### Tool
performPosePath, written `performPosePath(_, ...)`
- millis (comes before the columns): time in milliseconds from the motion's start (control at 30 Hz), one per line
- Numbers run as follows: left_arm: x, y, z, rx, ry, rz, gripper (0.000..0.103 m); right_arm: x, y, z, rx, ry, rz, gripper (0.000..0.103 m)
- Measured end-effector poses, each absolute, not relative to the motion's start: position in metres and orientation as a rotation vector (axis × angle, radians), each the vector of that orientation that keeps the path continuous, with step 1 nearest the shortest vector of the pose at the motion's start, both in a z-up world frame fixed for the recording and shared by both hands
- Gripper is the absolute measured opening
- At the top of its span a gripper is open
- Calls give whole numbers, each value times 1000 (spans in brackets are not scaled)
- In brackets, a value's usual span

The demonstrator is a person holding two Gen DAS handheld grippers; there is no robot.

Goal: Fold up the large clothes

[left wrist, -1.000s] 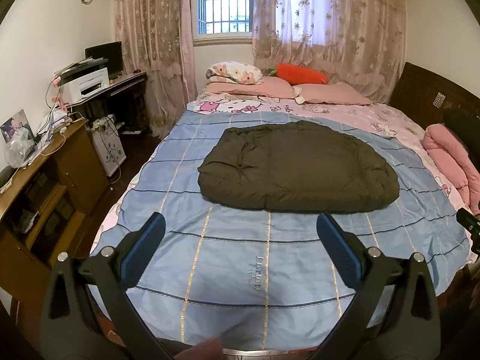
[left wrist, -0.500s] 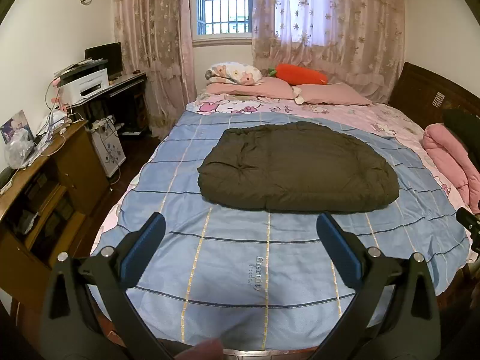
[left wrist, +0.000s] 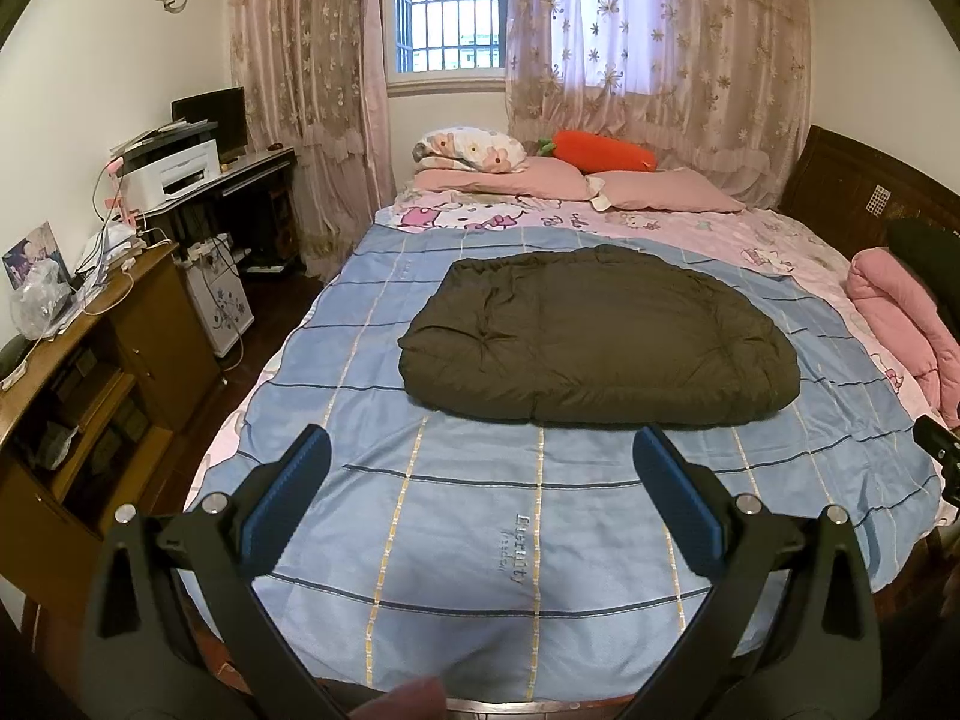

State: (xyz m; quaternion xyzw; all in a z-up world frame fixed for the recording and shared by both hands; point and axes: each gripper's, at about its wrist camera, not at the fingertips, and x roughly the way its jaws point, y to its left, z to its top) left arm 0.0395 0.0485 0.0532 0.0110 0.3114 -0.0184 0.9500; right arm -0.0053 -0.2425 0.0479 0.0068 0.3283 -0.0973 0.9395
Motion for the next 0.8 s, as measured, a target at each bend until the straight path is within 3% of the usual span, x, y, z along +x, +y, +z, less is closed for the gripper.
performPosePath(800, 39, 47, 52, 24, 632, -36, 101, -6, -247, 47, 16, 670, -199, 102)
